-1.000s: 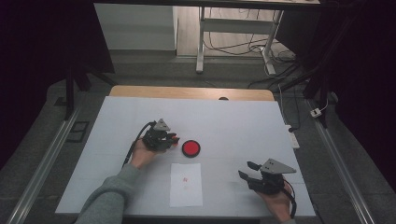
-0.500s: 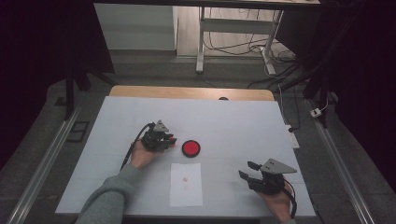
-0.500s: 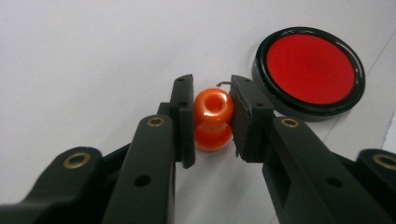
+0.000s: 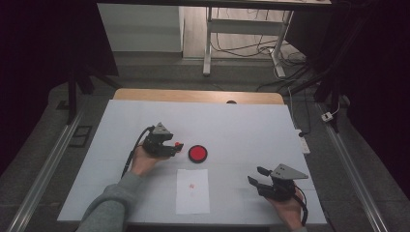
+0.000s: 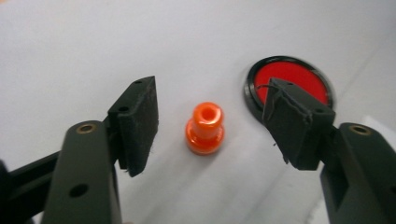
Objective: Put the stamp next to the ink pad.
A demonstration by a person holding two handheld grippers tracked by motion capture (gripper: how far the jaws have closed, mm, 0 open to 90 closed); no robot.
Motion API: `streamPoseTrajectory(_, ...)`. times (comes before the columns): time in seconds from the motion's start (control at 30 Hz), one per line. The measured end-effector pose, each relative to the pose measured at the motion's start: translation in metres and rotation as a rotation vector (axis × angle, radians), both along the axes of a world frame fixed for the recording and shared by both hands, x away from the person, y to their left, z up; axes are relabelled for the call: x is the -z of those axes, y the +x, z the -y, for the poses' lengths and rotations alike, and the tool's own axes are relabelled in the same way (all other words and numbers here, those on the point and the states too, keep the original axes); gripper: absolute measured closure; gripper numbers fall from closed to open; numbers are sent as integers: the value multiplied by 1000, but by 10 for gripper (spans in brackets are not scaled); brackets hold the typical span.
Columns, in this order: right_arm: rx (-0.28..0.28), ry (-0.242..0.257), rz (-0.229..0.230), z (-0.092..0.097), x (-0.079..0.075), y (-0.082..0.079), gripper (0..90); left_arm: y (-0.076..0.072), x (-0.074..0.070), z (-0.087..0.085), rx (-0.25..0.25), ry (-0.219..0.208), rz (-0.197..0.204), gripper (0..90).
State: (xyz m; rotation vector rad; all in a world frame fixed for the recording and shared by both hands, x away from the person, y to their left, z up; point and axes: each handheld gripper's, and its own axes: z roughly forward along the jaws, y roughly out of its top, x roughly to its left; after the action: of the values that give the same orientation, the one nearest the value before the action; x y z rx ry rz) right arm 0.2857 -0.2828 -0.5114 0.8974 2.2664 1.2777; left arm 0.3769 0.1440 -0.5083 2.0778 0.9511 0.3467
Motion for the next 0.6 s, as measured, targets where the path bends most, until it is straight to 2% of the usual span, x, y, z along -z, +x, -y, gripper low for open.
streamPoseTrajectory(0.13, -1, -1, -2, 0, 1, 1, 444, -14, -8, -5, 28, -12, 13, 345)
streamPoseTrajectory(0.4, 8, 0, -3, 4, 1, 3, 444, -45, -20, -16, 44, -21, 34, 323)
streamPoseTrajectory(0.6, 12, 2, -5, 8, 1, 6, 444, -72, -18, -30, 32, -43, 38, 322)
